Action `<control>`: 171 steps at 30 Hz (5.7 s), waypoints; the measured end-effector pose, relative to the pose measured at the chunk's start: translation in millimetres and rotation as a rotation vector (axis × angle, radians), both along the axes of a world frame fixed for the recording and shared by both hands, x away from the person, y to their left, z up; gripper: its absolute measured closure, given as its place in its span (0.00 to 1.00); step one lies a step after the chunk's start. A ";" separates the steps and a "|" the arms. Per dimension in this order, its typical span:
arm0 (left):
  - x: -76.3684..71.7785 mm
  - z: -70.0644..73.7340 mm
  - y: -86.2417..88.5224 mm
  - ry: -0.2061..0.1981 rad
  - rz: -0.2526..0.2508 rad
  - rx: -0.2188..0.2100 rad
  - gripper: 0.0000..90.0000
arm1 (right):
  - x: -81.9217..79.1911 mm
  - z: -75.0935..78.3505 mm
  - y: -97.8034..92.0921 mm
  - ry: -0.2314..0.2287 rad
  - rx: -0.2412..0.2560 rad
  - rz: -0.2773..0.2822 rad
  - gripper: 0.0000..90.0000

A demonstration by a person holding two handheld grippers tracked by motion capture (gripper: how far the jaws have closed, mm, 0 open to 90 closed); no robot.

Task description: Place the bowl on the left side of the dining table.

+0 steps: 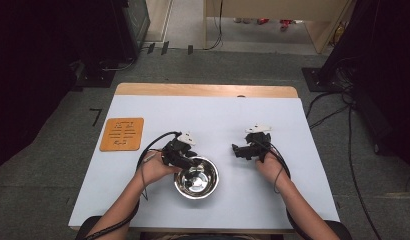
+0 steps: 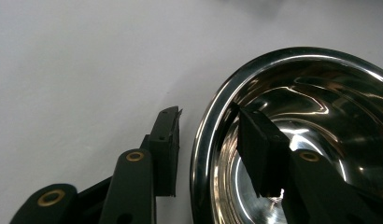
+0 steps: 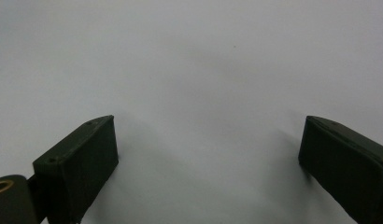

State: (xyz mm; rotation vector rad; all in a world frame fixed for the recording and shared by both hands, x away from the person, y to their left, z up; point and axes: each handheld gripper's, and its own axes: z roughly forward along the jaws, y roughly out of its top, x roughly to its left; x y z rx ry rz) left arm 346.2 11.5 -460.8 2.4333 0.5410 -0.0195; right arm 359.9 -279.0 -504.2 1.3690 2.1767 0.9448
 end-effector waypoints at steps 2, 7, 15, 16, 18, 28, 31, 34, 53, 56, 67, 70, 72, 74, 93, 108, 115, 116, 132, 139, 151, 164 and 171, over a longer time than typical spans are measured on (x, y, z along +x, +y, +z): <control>-0.3 -1.7 -1.3 0.007 -0.005 0.006 0.68 | 0.0 0.0 0.0 0.000 0.000 0.000 0.05; -0.2 -4.9 -4.0 0.028 -0.016 0.017 0.70 | 0.0 0.0 0.0 0.000 0.000 0.000 0.05; 1.8 -8.0 -4.3 0.056 -0.022 0.019 0.71 | 0.0 0.0 0.0 0.000 0.000 0.000 0.05; 2.0 -8.1 -4.2 0.058 -0.023 0.019 0.71 | 0.0 0.0 0.0 0.000 0.000 0.000 0.05; 2.0 -8.2 -4.3 0.061 -0.021 0.018 0.71 | 0.0 0.0 0.0 0.000 0.000 0.000 0.05; 6.5 -6.5 0.4 0.099 -0.023 0.031 0.78 | 0.0 0.0 0.1 0.000 0.000 0.000 0.05; 7.0 -6.3 1.1 0.107 -0.023 0.031 0.79 | 0.0 0.0 0.0 0.000 0.000 0.000 0.05; 8.3 -3.7 3.0 0.127 -0.024 0.015 0.84 | 0.0 0.0 0.0 0.000 0.000 0.000 0.05; 12.4 3.5 5.9 0.232 0.000 -0.073 0.94 | 0.0 0.0 0.0 0.000 0.000 0.000 0.05; 12.5 4.0 5.7 0.234 0.001 -0.070 0.94 | 0.0 0.0 0.0 0.000 0.001 0.000 0.05; 12.1 9.9 7.2 0.216 0.012 -0.088 0.94 | 0.0 0.1 0.0 0.001 0.000 0.000 0.05; 11.5 11.8 7.0 0.210 0.026 -0.076 0.94 | 0.1 0.0 0.0 0.000 0.000 0.000 0.05; 11.7 13.3 7.6 0.213 0.036 -0.083 0.94 | 0.0 0.1 0.0 0.001 0.000 0.000 0.05; 12.5 14.6 8.6 0.212 0.047 -0.084 0.94 | 0.0 0.0 0.0 0.000 0.000 0.000 0.05; 17.0 20.2 15.3 0.224 0.107 -0.129 0.94 | 0.1 0.0 0.0 0.000 0.000 0.000 0.05; 22.5 20.9 24.6 0.229 0.163 -0.137 0.94 | 0.1 0.0 -0.1 0.000 0.000 0.001 0.05; 26.3 20.4 31.8 0.235 0.198 -0.141 0.94 | 0.0 0.0 -0.1 0.000 0.000 0.000 0.05; 26.3 20.4 31.8 0.235 0.198 -0.141 0.94 | 0.0 0.0 -0.1 0.000 0.000 0.000 0.05; 32.5 18.2 42.9 0.241 0.241 -0.138 0.94 | 0.0 0.0 0.0 0.000 0.001 0.000 0.05; 35.5 17.5 48.5 0.243 0.259 -0.135 0.94 | 0.1 -0.1 0.0 0.000 0.001 0.000 0.05; 39.2 17.3 56.8 0.246 0.289 -0.127 0.94 | 0.0 0.0 0.0 0.000 0.001 0.000 0.05; 42.3 17.0 65.2 0.248 0.310 -0.127 0.94 | 0.0 -0.1 0.1 0.000 0.001 0.000 0.05; 43.4 17.1 68.4 0.248 0.319 -0.127 0.94 | 0.0 -0.1 0.1 -0.001 0.001 0.000 0.05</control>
